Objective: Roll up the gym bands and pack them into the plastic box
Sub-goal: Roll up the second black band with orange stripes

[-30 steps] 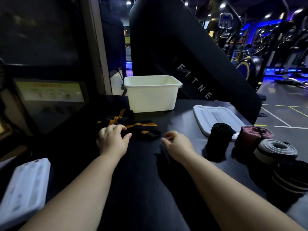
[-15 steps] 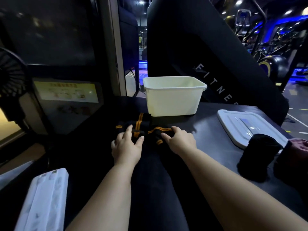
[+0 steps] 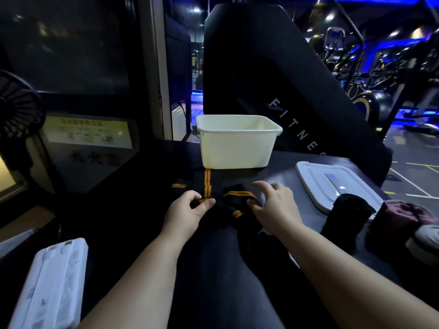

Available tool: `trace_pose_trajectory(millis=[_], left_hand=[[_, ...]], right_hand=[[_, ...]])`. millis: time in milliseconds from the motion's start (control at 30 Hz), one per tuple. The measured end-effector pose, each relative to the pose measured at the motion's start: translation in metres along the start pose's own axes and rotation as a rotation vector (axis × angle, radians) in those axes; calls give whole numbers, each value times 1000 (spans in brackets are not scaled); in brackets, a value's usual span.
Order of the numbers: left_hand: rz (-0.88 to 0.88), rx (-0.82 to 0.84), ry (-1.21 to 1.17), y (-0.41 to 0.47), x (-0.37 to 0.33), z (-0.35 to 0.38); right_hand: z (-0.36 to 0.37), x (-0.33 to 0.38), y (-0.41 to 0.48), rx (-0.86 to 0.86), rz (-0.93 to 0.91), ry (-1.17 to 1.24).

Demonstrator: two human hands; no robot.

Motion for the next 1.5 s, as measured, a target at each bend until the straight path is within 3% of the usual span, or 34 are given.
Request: trace_pose_trajectory(millis=[67,133,233,333,433,633,800,1167,1400,1500], left_hand=[[7,7,-126,-4,-5,7],[21,33,-237,-8,-13,16],[19,132,-416,-17,-28,32],[17,223,-530,-24,-36,42],[69,236,-449,-24,-39,40],[351,85,-2,-18,-51,22],[558,70,178,-15,-57,23],[736,540,222,-50,-93,62],[667,673,119,-82,-119,98],[588,743,57,-95,-129,110]], right_hand=[[-4,8,-12,29,-109,109],[3,13,-25,179,-154,245],[19,12,-41,405,-71,542],[22,3,-43,381,41,703],[16,-8,-42,306,110,719],[20,-20,-45,509,281,1037],[17,-22,-46,584,288,1036],[-19,-51,-72,823,265,845],[-45,-109,-107,780,273,711],[-58,-124,-121,688,285,695]])
Point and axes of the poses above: each hand's wrist, its own y-axis towards the middle knuckle, its own z-axis out of the palm, x = y × z, the point moved 7 cm from there along y, towards the middle knuckle, and after that the axes turned 15 degrees about z, right-handed, at the moved point
